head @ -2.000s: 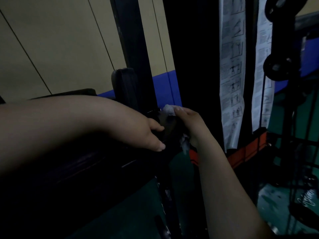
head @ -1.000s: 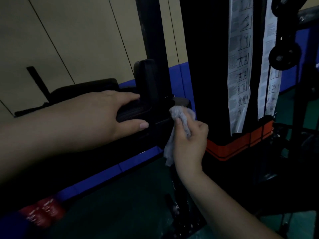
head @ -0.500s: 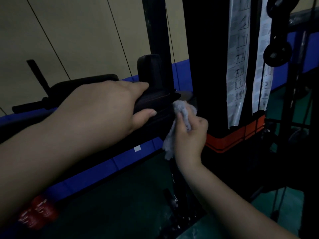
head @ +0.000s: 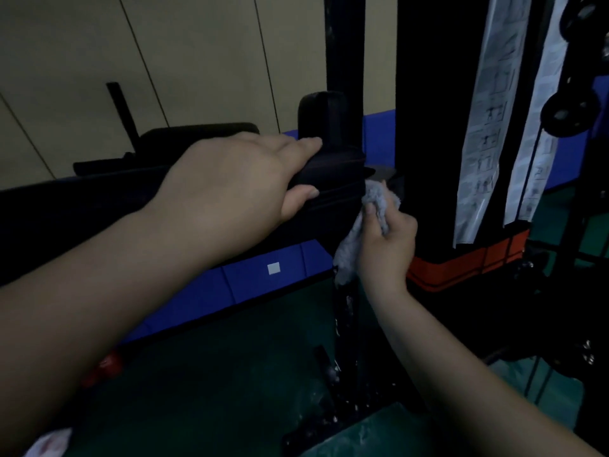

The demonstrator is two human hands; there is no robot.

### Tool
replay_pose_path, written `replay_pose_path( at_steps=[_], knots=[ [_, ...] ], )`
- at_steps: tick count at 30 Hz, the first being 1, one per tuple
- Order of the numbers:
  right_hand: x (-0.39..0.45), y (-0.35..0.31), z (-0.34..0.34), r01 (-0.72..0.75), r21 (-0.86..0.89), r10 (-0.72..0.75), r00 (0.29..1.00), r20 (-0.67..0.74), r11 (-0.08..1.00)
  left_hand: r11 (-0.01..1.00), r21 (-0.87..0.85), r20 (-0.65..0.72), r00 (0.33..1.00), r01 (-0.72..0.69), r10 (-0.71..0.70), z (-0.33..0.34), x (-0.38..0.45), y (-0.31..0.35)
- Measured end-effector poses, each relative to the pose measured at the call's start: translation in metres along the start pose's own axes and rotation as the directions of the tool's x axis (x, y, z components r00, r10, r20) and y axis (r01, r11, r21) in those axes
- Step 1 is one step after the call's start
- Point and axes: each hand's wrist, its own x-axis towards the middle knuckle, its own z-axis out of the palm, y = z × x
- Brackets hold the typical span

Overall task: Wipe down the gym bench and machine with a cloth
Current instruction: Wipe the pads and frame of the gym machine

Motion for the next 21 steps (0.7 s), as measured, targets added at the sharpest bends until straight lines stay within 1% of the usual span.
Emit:
replay_pose_path(
  at_steps=[3,6,8,10,12,13,16,18,21],
  knots=[
    [-0.027,-0.010,0.012,-0.039,0.047,0.041,0.998,-0.037,0.998,0.998,0.003,0.004,0.998,0.065,-0.065,0.001,-0.005,0.004],
    [-0.050,-0.013,0.018,-0.015,0.045,0.013,0.999,0.040,0.999,0.995,-0.002,0.001,0.995,0.105,-0.105,0.001,-0.020,0.004],
    [-0.058,-0.015,0.019,-0.024,0.080,0.016,0.996,0.091,0.996,0.988,0.016,-0.023,0.988,0.155,-0.154,-0.001,-0.036,0.002],
    [-0.064,-0.018,0.021,-0.011,0.063,0.003,0.993,0.117,0.998,0.976,0.036,-0.056,0.976,0.213,-0.211,-0.005,-0.055,0.000],
    [-0.067,-0.019,0.023,-0.032,0.117,0.019,0.993,0.116,0.993,0.966,0.044,-0.066,0.966,0.255,-0.252,-0.009,-0.072,-0.002],
    [-0.069,-0.022,0.026,-0.069,0.159,0.050,0.992,0.118,0.985,0.963,0.047,-0.063,0.963,0.267,-0.264,-0.012,-0.079,-0.003],
    [-0.080,-0.033,0.034,-0.016,0.101,0.003,0.992,0.126,0.995,0.957,0.052,-0.057,0.958,0.285,-0.282,-0.024,-0.097,-0.015],
    [-0.091,-0.042,0.040,-0.018,0.101,0.003,0.990,0.142,0.995,0.947,0.044,-0.032,0.947,0.320,-0.318,-0.036,-0.110,-0.029],
    [-0.109,-0.051,0.054,0.001,0.104,-0.018,0.987,0.157,0.995,0.933,-0.043,0.024,0.934,0.358,-0.357,-0.057,-0.131,-0.057]
  ],
)
